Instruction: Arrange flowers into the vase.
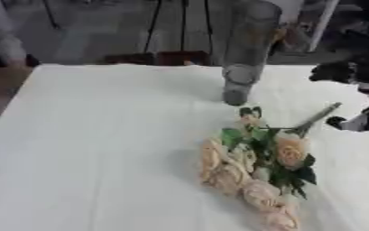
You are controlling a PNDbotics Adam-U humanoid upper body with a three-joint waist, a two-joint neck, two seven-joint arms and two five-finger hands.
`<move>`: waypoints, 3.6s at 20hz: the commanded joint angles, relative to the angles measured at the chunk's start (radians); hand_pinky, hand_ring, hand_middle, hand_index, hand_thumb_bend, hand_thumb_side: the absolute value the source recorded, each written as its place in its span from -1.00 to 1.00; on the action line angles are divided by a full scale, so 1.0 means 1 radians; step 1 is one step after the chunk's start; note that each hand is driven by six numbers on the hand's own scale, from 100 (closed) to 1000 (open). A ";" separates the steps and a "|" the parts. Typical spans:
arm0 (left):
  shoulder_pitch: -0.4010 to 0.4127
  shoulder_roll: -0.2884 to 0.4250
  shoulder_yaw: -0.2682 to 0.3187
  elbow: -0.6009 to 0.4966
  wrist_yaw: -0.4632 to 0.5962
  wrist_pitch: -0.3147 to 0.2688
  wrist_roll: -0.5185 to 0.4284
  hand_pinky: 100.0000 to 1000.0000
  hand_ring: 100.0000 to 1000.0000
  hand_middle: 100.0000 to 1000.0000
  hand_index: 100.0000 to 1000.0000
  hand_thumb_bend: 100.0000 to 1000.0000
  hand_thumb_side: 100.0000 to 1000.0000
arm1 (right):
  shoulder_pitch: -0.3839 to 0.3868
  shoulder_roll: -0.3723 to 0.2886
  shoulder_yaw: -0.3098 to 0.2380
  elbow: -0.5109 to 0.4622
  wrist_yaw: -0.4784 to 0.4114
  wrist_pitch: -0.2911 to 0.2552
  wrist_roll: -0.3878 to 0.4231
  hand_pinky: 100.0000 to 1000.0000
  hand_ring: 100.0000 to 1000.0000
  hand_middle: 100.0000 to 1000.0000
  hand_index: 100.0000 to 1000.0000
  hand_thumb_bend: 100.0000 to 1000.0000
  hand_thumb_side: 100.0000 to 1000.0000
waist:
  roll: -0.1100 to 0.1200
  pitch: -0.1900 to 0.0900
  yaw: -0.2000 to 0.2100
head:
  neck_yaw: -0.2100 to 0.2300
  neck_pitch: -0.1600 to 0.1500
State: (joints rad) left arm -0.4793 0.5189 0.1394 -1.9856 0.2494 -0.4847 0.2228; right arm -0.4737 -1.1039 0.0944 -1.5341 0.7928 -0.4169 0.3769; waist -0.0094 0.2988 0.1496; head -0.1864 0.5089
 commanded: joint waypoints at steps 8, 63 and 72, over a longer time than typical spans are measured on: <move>-0.013 0.027 0.004 -0.014 0.006 -0.001 -0.003 0.60 0.89 0.94 0.98 -1.00 1.00 | -0.022 -0.019 0.042 0.093 0.037 -0.059 -0.063 0.74 0.84 0.98 1.00 -0.60 0.04 | 0.014 -0.016 0.004 | -0.007 -0.015; -0.010 0.023 0.008 -0.014 0.010 -0.005 0.001 0.60 0.88 0.92 0.96 -1.00 1.00 | -0.256 0.166 0.195 0.508 0.172 -0.295 -0.089 0.61 0.59 0.66 0.86 -0.47 -0.52 | 0.015 0.002 0.035 | -0.034 -0.034; -0.004 0.022 0.010 -0.014 0.012 -0.005 0.002 0.60 0.88 0.92 0.96 -1.00 1.00 | -0.262 0.171 0.192 0.526 0.165 -0.302 -0.086 0.58 0.56 0.59 0.82 -0.49 -0.52 | 0.015 -0.001 0.034 | -0.035 -0.038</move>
State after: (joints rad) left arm -0.4760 0.5187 0.1394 -1.9856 0.2562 -0.4867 0.2237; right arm -0.7230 -0.9115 0.2949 -1.0114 0.9568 -0.7154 0.2875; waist -0.0056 0.3026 0.1838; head -0.2183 0.4823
